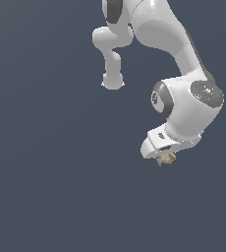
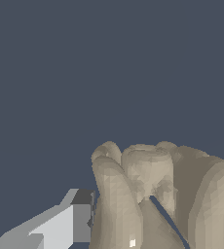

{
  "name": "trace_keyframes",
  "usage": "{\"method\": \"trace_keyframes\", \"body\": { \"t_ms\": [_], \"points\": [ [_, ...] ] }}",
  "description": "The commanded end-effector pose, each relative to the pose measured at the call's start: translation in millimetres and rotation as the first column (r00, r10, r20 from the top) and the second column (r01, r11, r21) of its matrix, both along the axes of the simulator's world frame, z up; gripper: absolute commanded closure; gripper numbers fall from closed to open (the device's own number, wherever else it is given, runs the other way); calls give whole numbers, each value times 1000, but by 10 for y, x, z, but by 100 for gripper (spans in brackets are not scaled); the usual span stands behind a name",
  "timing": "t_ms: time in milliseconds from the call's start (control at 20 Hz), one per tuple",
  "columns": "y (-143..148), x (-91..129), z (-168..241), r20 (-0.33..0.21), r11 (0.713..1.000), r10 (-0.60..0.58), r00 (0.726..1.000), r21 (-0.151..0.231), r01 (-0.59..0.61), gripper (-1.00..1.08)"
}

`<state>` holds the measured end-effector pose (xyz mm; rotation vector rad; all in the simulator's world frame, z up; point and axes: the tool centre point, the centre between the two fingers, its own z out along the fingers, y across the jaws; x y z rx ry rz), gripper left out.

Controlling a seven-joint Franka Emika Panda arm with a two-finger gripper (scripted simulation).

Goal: Pick up the object and move it to a goal position.

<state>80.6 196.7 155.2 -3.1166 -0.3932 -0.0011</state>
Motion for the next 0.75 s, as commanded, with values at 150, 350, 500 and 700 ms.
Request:
{"method": "trace_keyframes", "body": {
  "t_ms": [150,350,500,700],
  "points": [
    [313,61,130,-1,1000,-2,1000,-1,2,108],
    [433,89,179,-1,1000,-2,1000,-1,2,108],
    [484,101,199,-1,1000,-2,1000,0,2,108],
    [505,108,207,-1,1000,-2,1000,0,2,108]
  ]
}}
